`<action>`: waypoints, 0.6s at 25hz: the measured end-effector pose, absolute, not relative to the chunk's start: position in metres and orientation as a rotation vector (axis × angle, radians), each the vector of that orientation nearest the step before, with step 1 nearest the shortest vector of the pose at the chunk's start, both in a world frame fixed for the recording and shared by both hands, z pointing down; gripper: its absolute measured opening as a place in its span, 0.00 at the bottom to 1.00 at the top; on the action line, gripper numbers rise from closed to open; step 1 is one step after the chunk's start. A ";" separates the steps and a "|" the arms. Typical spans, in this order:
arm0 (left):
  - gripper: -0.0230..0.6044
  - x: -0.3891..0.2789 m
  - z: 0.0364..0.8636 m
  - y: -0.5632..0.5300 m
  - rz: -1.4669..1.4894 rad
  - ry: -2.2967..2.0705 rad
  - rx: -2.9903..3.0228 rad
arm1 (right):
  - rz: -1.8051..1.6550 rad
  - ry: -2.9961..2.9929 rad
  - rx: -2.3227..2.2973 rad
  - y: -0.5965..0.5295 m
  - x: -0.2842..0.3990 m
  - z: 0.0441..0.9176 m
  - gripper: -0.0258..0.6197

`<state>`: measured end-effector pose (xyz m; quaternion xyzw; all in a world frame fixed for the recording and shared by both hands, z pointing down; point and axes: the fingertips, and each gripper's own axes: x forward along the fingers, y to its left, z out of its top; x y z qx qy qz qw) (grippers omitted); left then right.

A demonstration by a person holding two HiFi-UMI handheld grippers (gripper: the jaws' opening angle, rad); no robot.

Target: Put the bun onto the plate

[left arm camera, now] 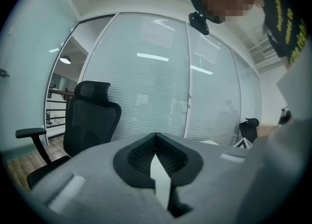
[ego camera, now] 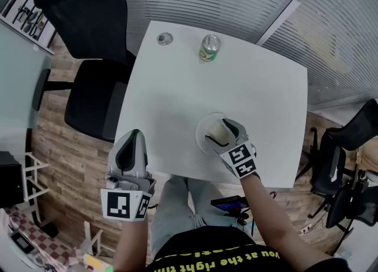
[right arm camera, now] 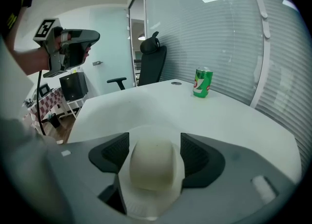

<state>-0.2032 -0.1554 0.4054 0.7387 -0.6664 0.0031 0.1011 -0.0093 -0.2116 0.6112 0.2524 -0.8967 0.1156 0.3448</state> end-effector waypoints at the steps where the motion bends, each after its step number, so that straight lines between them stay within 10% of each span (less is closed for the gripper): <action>1: 0.04 -0.203 0.404 -0.155 0.012 -1.968 2.186 | 0.288 -2.336 0.666 -0.213 -0.009 0.607 0.55; 15: 0.04 -0.183 0.390 -0.162 -0.004 -1.933 2.257 | 0.258 -2.402 0.865 -0.232 0.027 0.559 0.11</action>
